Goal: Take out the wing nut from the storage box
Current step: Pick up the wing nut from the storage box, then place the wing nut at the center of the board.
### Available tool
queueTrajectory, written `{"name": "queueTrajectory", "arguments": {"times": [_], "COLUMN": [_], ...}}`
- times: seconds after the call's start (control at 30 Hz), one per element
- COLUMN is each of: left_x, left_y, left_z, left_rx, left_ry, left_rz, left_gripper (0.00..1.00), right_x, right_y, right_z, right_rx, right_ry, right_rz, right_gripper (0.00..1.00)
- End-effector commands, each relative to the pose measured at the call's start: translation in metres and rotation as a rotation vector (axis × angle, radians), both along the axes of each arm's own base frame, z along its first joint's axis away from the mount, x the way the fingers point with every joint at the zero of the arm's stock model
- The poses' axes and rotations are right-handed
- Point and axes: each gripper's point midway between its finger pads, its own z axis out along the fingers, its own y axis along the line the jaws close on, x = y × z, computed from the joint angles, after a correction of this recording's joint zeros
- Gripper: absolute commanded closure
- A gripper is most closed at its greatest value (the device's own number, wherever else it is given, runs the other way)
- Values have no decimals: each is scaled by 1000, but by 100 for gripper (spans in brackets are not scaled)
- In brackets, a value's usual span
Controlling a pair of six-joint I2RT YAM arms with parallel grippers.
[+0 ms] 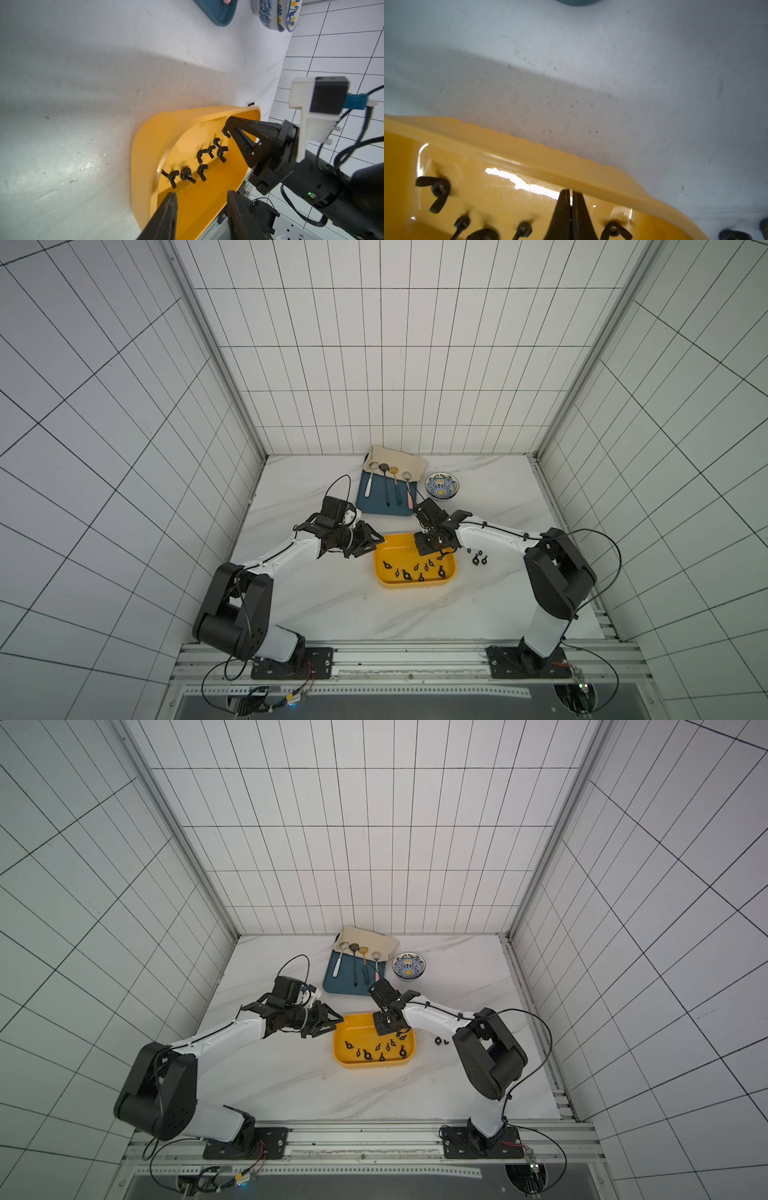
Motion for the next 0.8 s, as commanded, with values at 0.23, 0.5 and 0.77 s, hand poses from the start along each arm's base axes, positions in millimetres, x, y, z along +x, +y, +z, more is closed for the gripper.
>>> {"name": "queueTrajectory", "arguments": {"times": [0.23, 0.5, 0.77], "left_x": [15, -5, -26], "left_y": [-83, -174, -204], "left_z": [52, 49, 31], "left_rx": [-67, -112, -117], "left_ry": [-147, -134, -105], "left_rz": [-147, -313, -381], "left_gripper": [57, 57, 57], "right_x": [34, 34, 30], "right_y": [-89, -199, -230], "right_z": [40, 15, -20], "right_rx": [-18, -22, -35], "right_ry": [-105, -48, 25], "right_rz": [-318, -652, -734], "right_gripper": [100, 100, 100]}}
